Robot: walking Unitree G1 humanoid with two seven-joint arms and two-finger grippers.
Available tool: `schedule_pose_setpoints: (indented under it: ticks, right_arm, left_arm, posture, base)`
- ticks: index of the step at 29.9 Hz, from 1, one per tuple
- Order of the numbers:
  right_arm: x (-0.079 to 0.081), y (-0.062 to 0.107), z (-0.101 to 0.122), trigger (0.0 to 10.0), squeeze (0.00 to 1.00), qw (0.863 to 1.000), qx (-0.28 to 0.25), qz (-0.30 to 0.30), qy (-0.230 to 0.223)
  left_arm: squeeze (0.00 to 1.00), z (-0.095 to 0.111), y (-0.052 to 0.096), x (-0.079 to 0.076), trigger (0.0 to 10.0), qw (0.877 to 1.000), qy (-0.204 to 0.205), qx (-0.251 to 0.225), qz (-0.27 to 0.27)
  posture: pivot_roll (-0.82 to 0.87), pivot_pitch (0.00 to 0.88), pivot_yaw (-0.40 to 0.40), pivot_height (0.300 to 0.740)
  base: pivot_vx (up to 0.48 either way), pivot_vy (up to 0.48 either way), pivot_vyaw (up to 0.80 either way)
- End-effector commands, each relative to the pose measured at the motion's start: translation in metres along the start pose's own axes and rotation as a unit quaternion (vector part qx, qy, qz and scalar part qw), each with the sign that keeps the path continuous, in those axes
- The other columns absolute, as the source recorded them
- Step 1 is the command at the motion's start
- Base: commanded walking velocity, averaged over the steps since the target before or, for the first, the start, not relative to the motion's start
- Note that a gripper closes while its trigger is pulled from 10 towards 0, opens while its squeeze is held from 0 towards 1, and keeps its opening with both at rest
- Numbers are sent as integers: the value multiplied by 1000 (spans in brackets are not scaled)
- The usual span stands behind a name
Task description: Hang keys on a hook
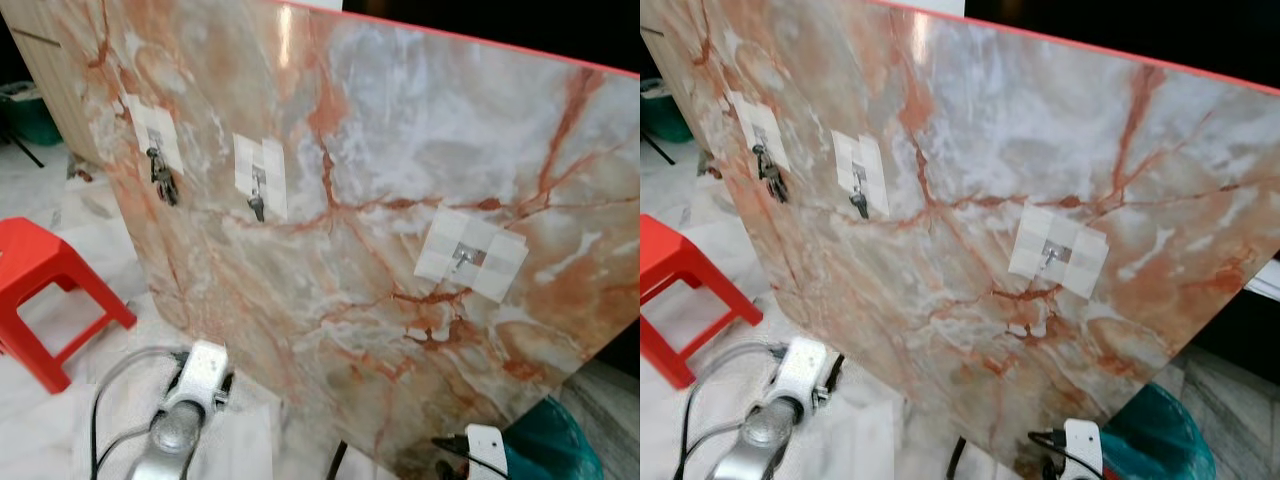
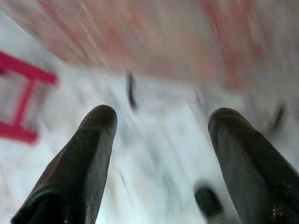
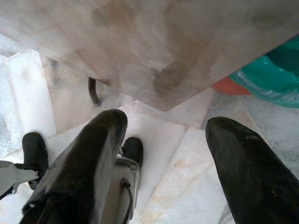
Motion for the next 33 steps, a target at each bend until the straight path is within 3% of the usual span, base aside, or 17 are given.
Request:
schedule_pose_setpoints:
  ticks: [1, 3, 7, 9, 11, 21, 33]
  right_arm:
    - [-3, 0, 0, 10000, 0, 1000, 1, -6, 0]
    - [-3, 0, -1, 10000, 0, 1000, 2, -6, 0]
    - [-2, 0, -2, 10000, 0, 1000, 4, -7, -1]
    - [-2, 0, -3, 10000, 0, 1000, 4, -9, -1]
    - [-3, 0, -3, 10000, 0, 1000, 4, -11, -3]
    - [-3, 1, -4, 10000, 0, 1000, 3, -13, -6]
    - [-2, 0, -2, 10000, 0, 1000, 1, -14, -11]
  left_arm:
    - [0, -9, -2, -6, 10000, 999, -32, 18, -9]
    - [0, -21, -2, -9, 10000, 998, -44, 39, -13]
    - [0, -62, 6, -22, 10000, 993, -5, 115, -17]
    - [0, -78, 11, -29, 10000, 986, 72, 150, -14]
    - [0, -88, 15, -29, 10000, 978, 115, 173, 2]
    - [0, -95, 19, -38, 10000, 982, 65, 179, -15]
    - [0, -97, 20, -36, 10000, 981, 69, 184, -7]
  posture:
    - [-6, 0, -73, 740]
    - [-3, 0, -68, 740]
    - [-8, 0, -64, 740]
    - [-15, 0, -58, 740]
    - [-16, 0, -57, 740]
    - [-14, 0, -50, 740]
    - [-25, 0, -44, 740]
  base:
    - [0, 0, 0]
    - [0, 0, 0]
    - [0, 0, 0]
    - [0, 0, 0]
    - [0, 0, 0]
    - [0, 0, 0]
    - [0, 40, 0]
Point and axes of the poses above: a point about 5 cm out from each wrist's last joint towards the gripper, its own y axis pointing back from the gripper into the wrist, its own z axis along the axis of the wrist's last joint, x = y × z, the point moved 6 cm from there along -y, pointing out of the wrist towards the gripper, and after that the axes turned 5 degrees about -y, right-handed, at the moved point
